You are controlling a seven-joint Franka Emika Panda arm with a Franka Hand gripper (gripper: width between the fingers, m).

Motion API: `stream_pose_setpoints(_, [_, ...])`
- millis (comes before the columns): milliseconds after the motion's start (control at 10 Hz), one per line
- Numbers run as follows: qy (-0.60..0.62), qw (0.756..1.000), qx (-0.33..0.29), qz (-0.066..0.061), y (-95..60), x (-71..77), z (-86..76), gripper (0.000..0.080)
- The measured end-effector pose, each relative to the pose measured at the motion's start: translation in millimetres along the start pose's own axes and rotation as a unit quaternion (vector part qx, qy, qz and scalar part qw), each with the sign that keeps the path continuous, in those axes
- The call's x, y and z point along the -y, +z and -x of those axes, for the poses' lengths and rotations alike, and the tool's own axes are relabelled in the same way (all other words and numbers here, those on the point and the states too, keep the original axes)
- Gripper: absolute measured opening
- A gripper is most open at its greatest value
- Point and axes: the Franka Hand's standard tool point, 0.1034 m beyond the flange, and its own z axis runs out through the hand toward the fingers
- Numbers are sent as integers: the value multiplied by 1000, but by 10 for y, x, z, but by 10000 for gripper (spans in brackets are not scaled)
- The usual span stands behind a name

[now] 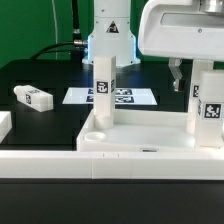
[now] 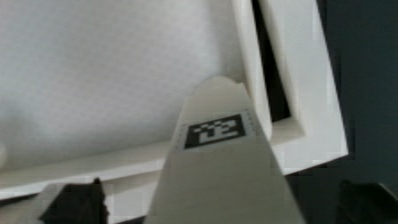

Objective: Assemble desk

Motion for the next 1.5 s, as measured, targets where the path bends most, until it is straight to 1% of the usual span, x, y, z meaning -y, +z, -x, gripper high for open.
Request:
stream_pose_setpoints(100, [-20,1000,0,1,-1,-3,-1,649])
stream_pose_setpoints(300, [-18,1000,0,1,2,-12,-4,377])
stream_pose_setpoints(400, [-18,1000,0,1,2,-11,-4,377])
stream_pose_setpoints(500, [-11,1000,0,1,6,-16,-3,288])
stream_pose_setpoints(800, [-2,1000,0,1,6,-18,-4,288])
stream_pose_setpoints(900, [59,998,0,1,8,-15,-2,288])
stream_pose_setpoints(1000, [81,997,1,0,3,-20,-6,288])
stream_pose_setpoints(1100, [142,990,3,-10,-19,-51,-27,288])
stream_pose_setpoints(1300, [258,966,2,-28,23,-78,-22,289])
stream_pose_setpoints(1400, [292,956,-1,-33,27,-86,-27,289])
stream_pose_setpoints(1500, [348,937,-2,-39,29,-94,-25,289])
